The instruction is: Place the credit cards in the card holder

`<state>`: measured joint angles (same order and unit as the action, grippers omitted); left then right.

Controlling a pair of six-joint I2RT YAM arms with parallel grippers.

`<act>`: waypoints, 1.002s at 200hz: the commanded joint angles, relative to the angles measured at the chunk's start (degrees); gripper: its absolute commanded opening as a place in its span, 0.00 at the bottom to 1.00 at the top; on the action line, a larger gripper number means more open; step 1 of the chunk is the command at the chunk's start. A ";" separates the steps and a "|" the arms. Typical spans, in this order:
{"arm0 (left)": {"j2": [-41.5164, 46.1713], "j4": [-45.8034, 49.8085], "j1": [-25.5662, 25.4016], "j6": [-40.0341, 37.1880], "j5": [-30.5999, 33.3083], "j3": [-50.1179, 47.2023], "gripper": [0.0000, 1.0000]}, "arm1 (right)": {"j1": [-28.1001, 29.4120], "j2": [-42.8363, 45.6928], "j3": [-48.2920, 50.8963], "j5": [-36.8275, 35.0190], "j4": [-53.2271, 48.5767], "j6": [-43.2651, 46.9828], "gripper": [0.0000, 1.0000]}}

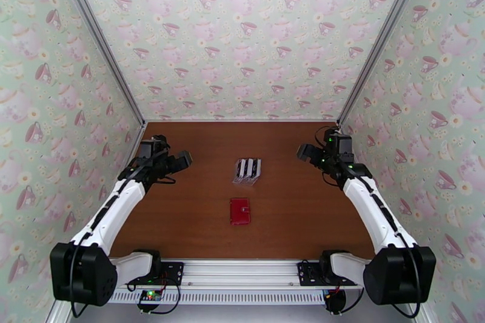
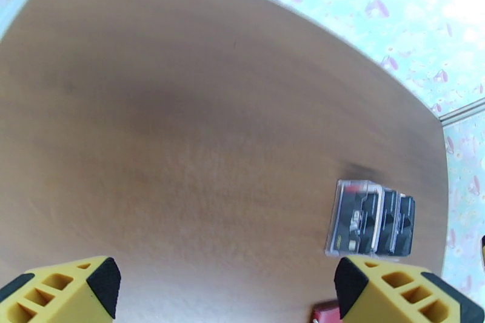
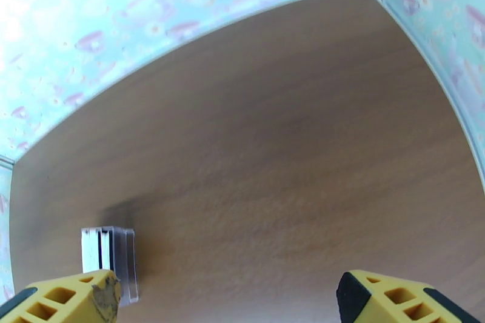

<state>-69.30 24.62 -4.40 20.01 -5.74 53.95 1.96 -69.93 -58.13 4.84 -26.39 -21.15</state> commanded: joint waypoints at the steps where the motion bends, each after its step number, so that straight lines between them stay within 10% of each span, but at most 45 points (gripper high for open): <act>1: 3.46 -9.24 0.29 -7.12 3.70 -2.91 1.00 | 0.18 2.48 3.29 -0.57 8.91 1.97 1.00; 94: 7.74 -40.25 0.61 -17.75 15.78 -25.18 1.00 | 0.20 2.16 10.35 -3.90 21.58 11.70 1.00; 200: -6.90 -73.43 11.55 -17.17 -3.68 -36.12 1.00 | 0.15 -0.27 23.68 -6.32 43.12 17.42 1.00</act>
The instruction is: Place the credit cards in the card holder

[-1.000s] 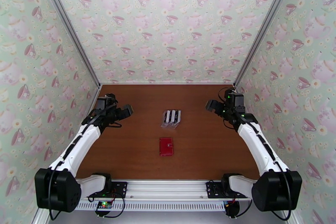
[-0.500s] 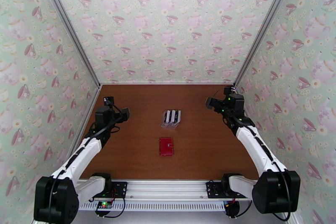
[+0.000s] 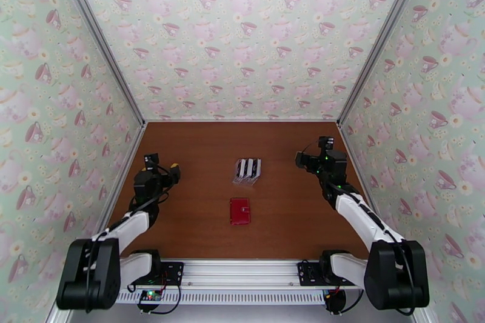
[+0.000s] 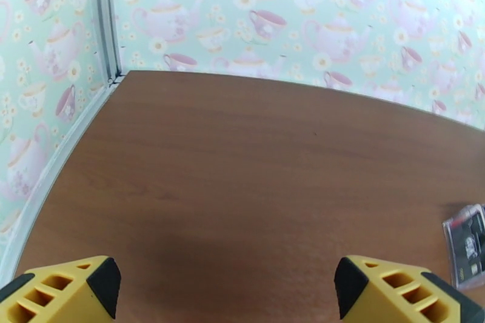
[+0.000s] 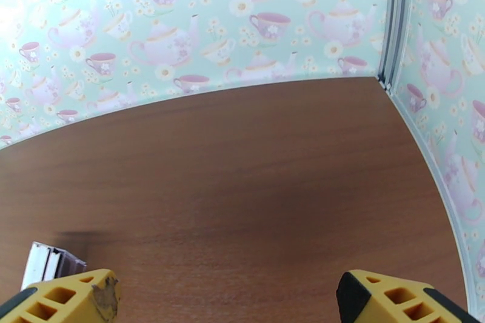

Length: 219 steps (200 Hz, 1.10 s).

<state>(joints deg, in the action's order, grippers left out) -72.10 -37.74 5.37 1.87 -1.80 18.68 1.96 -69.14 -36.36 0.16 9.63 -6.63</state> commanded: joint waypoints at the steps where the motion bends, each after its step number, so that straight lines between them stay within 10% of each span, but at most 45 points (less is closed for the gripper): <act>1: -4.37 -11.28 1.77 0.96 -7.83 -0.75 1.00 | 0.20 -1.07 2.04 -1.65 7.31 2.97 1.00; 50: -13.34 -19.83 3.21 0.00 -17.08 -0.33 1.00 | 0.22 -3.77 5.45 -0.28 16.31 6.18 1.00; 109: -14.44 -13.19 -3.50 -5.67 -5.76 2.43 1.00 | 0.08 -9.16 5.36 3.23 24.40 8.51 1.00; 219: -17.25 -19.58 -3.59 -5.30 -5.58 0.79 1.00 | 0.13 -6.65 7.87 1.68 24.73 7.97 1.00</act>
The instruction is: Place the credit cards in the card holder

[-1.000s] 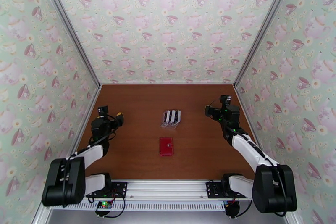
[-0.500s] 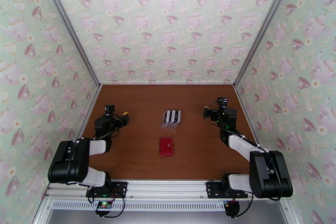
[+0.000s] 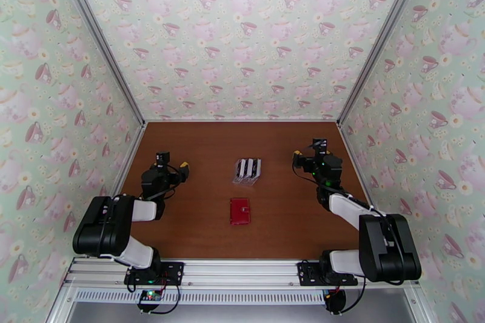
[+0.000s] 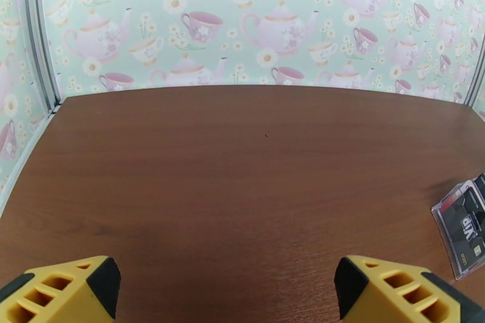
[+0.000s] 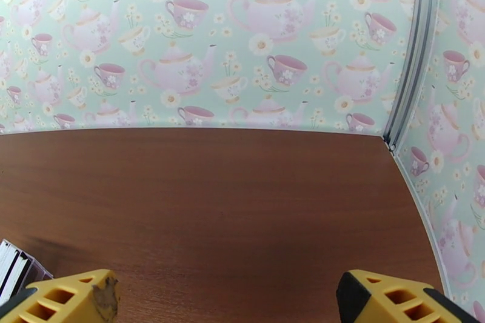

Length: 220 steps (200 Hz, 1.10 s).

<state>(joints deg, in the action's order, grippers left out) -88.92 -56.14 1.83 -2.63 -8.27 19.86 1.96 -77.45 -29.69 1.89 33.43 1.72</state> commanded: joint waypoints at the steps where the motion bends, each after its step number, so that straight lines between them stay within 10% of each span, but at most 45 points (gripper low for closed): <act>1: -0.44 -1.13 -0.01 -0.75 0.89 -0.37 1.00 | 0.10 1.72 1.21 -0.04 0.85 -0.39 1.00; 173: -0.41 -0.95 -0.04 -0.77 1.09 -0.28 1.00 | 0.07 -11.33 11.18 2.00 26.32 -1.17 1.00; 220: -0.46 -0.91 -0.02 -0.82 1.07 -0.34 1.00 | -0.20 -11.30 6.96 -2.38 17.78 -3.07 1.00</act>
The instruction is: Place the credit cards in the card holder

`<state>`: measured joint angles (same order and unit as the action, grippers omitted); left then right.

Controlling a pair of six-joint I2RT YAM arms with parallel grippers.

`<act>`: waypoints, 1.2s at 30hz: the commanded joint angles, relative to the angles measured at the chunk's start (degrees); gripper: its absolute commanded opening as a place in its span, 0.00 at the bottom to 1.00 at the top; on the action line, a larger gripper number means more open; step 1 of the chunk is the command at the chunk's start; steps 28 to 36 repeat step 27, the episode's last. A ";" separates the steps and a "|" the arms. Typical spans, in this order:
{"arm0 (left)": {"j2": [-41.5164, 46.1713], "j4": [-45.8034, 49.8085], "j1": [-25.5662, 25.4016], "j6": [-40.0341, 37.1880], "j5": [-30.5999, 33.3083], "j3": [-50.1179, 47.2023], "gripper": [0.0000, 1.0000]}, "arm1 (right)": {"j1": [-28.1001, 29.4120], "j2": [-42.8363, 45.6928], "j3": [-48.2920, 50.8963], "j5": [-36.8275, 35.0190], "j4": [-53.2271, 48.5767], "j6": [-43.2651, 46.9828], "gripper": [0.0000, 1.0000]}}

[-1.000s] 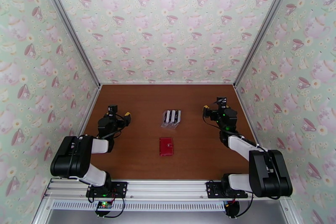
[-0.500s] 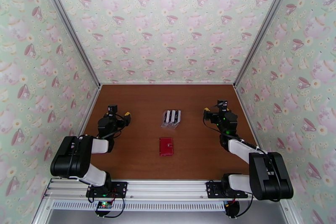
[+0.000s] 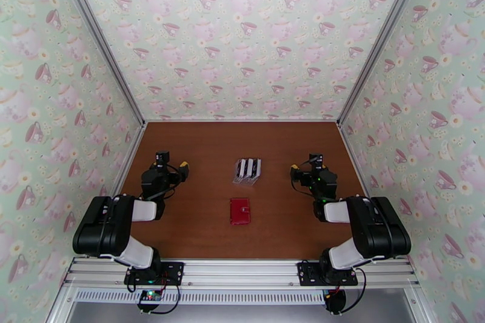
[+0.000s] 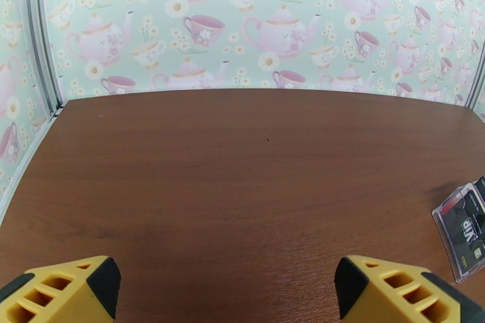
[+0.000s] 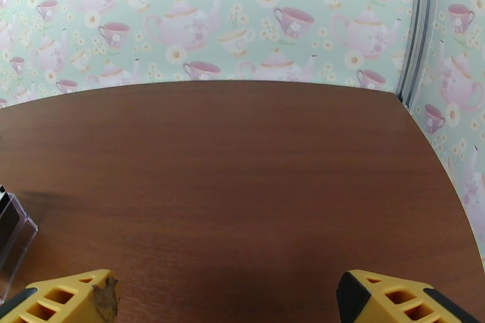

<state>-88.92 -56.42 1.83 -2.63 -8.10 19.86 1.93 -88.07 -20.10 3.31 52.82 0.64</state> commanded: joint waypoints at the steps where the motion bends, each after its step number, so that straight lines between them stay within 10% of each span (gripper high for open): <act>1: -0.46 -0.62 -0.04 -0.80 0.89 -0.34 1.00 | -0.13 -0.60 -2.74 -4.04 -1.77 -2.16 1.00; 36: -0.44 0.17 -0.34 -1.22 1.34 0.05 1.00 | -0.17 -0.44 -2.81 -4.78 -2.06 -2.11 1.00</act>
